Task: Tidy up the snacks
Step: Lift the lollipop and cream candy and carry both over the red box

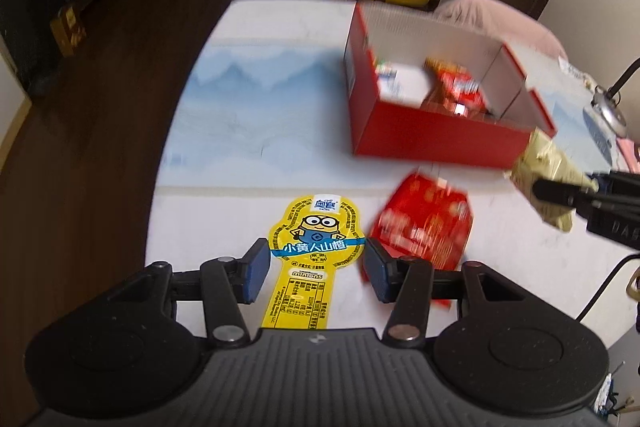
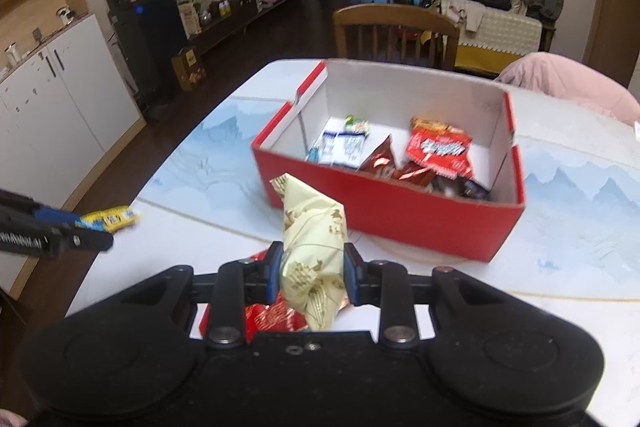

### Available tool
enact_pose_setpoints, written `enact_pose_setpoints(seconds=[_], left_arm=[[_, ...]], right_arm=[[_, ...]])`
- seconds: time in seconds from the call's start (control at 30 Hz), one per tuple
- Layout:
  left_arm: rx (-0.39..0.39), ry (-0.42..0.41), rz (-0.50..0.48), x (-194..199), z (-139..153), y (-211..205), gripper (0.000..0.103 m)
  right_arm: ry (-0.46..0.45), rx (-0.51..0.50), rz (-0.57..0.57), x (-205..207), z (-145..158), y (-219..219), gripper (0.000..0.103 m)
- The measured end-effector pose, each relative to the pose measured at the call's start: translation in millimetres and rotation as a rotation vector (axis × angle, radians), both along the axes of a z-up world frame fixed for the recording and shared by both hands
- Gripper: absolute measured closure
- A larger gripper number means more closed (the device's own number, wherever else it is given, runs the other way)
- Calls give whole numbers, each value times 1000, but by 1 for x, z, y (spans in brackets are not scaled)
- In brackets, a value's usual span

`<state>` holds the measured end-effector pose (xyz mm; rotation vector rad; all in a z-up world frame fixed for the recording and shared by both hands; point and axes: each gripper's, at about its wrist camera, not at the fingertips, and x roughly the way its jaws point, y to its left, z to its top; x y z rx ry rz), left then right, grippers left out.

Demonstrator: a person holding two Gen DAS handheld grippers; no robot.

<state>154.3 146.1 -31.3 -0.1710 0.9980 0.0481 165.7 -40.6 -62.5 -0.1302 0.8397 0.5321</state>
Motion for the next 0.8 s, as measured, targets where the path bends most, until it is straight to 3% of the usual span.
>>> enact_pose_setpoints(seconds=[0.33, 0.8], left_arm=[[81, -124, -55, 59, 57, -22, 53], [169, -133, -88, 159, 66, -60, 53]], right_arm=[[-79, 13, -46, 38, 28, -14, 75], [-86, -25, -100, 107, 29, -24, 75]])
